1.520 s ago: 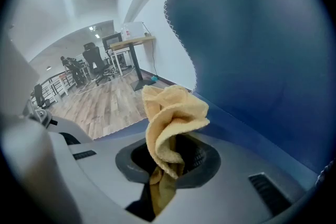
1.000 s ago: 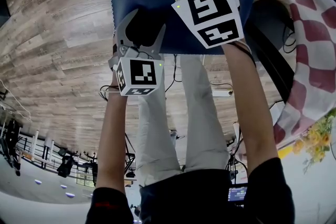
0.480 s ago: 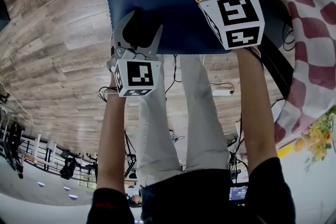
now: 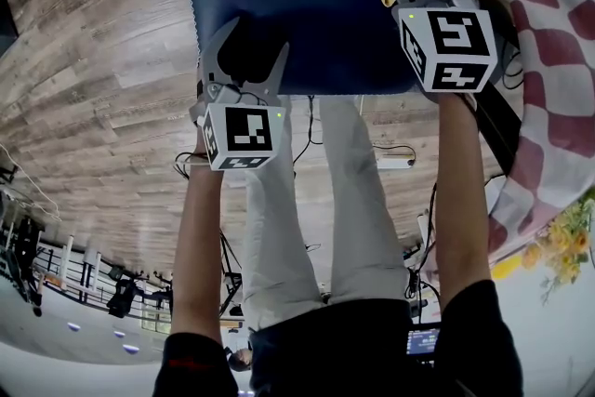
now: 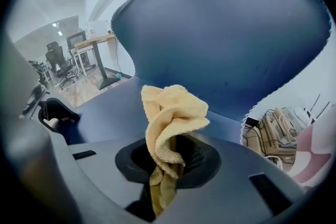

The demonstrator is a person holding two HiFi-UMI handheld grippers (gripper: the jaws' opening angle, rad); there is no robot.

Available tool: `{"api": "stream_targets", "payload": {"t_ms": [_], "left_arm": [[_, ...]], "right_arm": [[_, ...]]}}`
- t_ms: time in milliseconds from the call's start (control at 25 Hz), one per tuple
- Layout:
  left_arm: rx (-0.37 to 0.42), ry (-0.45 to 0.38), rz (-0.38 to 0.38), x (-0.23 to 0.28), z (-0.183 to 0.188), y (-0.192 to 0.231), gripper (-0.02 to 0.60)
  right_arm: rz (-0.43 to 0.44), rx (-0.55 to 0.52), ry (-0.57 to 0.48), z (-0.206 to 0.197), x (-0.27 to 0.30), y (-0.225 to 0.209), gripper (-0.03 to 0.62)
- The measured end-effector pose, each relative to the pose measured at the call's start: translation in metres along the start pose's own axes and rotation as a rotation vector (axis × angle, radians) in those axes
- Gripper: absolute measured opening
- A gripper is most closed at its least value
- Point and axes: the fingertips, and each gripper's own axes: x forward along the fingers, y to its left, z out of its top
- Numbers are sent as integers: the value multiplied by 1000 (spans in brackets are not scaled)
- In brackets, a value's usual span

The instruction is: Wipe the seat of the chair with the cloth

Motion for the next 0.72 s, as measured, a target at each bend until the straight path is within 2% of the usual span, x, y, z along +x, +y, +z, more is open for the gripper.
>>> {"api": "stream_targets", "payload": {"t_ms": [320,520,720], "left_arm": [[0,1,1,-1,-1,0,285],[-2,2,1,0,-1,2,285],[-2,-1,2,0,-1,3,285]], "right_arm": [[-87,33,0,-17,-15,-29,50],[-89,77,-17,-20,-17,-36,51],[-101,77,-25,-19,-16,-34,51]]}}
